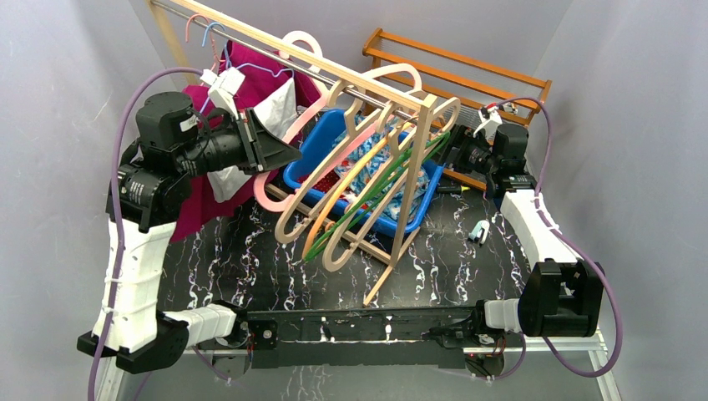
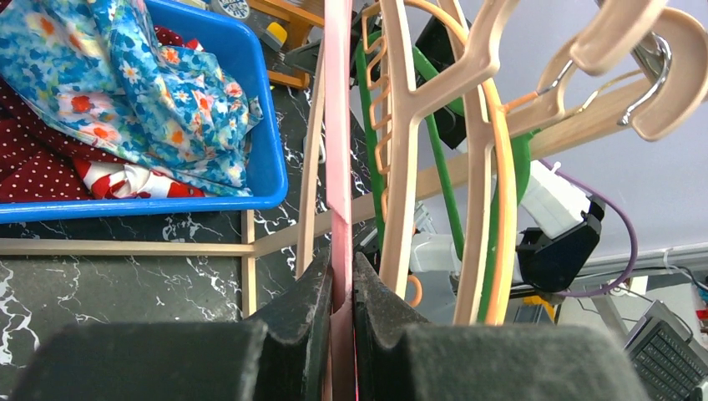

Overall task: Remove the skirt from the hanger
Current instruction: Place the hanger at the clothesline.

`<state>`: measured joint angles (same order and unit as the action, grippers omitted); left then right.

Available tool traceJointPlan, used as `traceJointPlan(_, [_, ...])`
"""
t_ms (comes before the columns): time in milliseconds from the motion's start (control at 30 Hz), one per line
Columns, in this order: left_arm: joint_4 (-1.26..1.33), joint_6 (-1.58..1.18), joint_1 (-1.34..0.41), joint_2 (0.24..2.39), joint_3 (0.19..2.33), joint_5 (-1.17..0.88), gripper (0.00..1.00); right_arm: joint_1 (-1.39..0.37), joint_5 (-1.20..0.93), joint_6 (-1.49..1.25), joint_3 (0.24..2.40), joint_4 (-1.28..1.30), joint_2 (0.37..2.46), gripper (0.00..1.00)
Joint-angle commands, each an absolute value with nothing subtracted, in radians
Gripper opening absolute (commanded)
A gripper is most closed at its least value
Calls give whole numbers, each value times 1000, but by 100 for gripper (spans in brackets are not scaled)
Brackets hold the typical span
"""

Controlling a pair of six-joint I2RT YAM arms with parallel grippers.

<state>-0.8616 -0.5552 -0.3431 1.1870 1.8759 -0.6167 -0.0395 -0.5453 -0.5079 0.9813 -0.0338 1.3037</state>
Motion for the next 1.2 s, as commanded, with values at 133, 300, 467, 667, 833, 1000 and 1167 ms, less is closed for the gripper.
traceJointPlan(133, [-763, -573, -340, 1194, 1921, -618, 0, -35, -552, -498, 987, -69, 1280, 95])
traceJointPlan(300, [-743, -584, -339, 1183, 1906, -639, 0, -34, -545, -474, 1001, -39, 1281, 95])
traceJointPlan(467, [-714, -603, -339, 1128, 1845, -684, 0, -34, -541, -472, 1005, -39, 1270, 96])
traceJointPlan(667, [-710, -623, -340, 1079, 1791, -711, 0, -34, -546, -475, 1017, -33, 1268, 96])
traceJointPlan(833, [-701, -627, -339, 1064, 1756, -722, 0, -34, -542, -474, 1013, -28, 1260, 96])
traceJointPlan(1000, [-691, -623, -340, 1038, 1700, -725, 0, -34, -534, -465, 1011, -13, 1251, 96])
traceJointPlan(1167, [-676, -617, -339, 1015, 1658, -732, 0, -34, -531, -466, 1004, -17, 1251, 96])
